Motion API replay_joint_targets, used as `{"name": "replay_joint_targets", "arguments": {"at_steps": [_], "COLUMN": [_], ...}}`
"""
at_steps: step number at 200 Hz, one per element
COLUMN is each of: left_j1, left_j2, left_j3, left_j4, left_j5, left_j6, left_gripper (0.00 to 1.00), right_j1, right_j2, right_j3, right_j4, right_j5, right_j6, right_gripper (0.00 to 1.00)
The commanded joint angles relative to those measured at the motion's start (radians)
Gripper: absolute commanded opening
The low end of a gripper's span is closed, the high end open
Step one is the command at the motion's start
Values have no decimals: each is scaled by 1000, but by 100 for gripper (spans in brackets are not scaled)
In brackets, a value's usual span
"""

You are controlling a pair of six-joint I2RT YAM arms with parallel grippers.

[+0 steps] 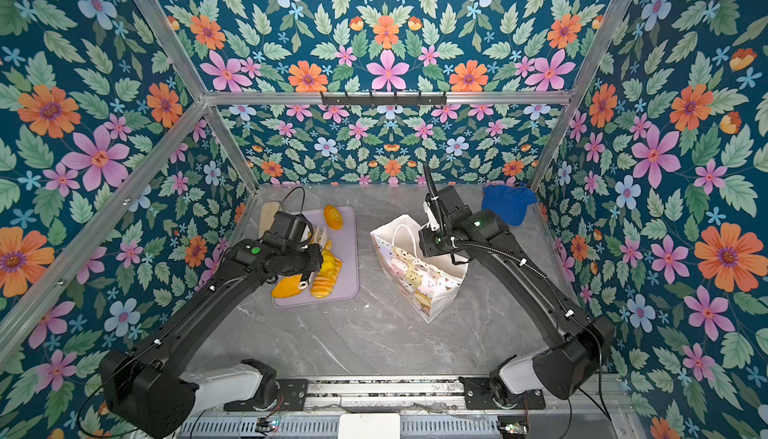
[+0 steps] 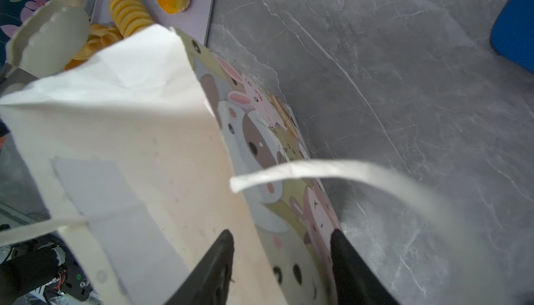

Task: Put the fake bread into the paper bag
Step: 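Drag the paper bag away from the tray with the right gripper, then pinch the yellow-orange bun with the tongs in the left gripper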

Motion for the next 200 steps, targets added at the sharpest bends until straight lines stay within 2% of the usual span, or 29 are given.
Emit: {"name": "replay_joint_targets", "arguments": {"at_steps": [1, 14, 24, 46, 89, 133, 148, 164, 180, 200], "left_j1": [1, 1, 1, 1, 1, 1, 1, 1, 1, 0], "left_j2": [-7, -10, -11, -8, -2, -3, -5, -1, 9, 27], "left_j3": [1, 2, 6, 16, 25, 20, 20, 21, 19, 15], "left_j4": [30, 30, 30, 25, 29, 27, 27, 27, 25, 24], "left_j5": [-3, -6, -8, -7, -3, 4, 1, 0, 4, 8], "left_j6": [6, 7, 7, 7, 8, 9, 9, 12, 13, 13], "left_gripper": [30, 29, 30, 30, 30, 30, 34, 36, 38, 41], "right_j1": [-10, -12, -12, -12, -12, -13, -12, -12, -12, -12], "right_j2": [1, -8, -19, -47, -125, -137, -145, -149, -159, -182], "right_j3": [8, 23, 40, 71, -54, -125, -128, -117, -103, -102], "right_j4": [-18, -31, -49, -85, 4, 84, 85, 75, 61, 50], "right_j5": [9, 15, 17, 5, 10, -19, -17, -18, -19, -16], "right_j6": [12, 48, 97, 228, 442, 490, 486, 473, 459, 444], "right_gripper": [45, 37, 27, 0, 0, 0, 30, 52, 66, 76]}}
